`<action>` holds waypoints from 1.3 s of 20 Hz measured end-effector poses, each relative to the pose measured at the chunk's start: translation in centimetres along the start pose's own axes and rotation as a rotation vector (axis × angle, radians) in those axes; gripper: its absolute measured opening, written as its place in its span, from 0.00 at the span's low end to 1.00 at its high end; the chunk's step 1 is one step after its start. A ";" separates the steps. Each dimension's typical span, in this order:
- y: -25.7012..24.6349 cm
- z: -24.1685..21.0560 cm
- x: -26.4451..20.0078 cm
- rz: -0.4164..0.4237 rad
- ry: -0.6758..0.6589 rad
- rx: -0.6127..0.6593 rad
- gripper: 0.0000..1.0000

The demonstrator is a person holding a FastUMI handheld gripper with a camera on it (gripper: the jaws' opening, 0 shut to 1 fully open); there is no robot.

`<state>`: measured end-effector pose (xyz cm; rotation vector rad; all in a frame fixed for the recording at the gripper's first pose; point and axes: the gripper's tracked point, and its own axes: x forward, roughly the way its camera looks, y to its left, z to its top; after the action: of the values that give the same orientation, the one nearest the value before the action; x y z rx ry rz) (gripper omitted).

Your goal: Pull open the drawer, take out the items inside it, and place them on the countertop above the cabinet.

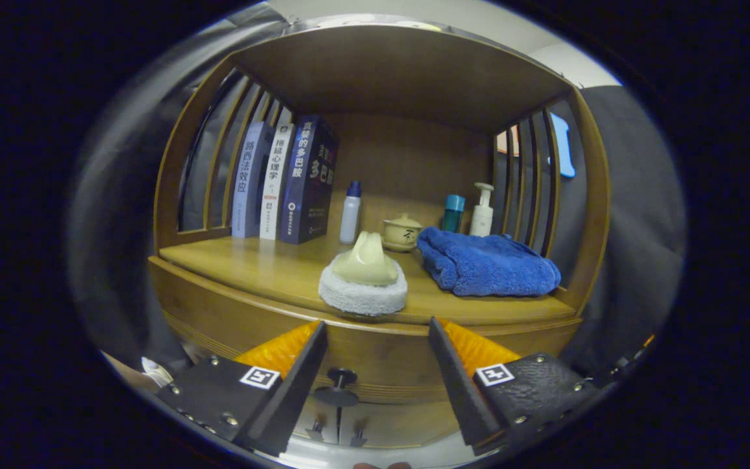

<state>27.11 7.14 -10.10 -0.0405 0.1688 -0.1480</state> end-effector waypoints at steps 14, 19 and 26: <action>-3.1 8.1 -11.0 0.131 -0.224 -0.072 0.92; -12.4 9.4 -11.9 0.142 -0.327 -0.066 0.92; -26.5 4.4 -10.7 0.090 -0.295 0.045 0.94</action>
<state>13.65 -17.29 -2.66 -0.0098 -0.1275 -0.0551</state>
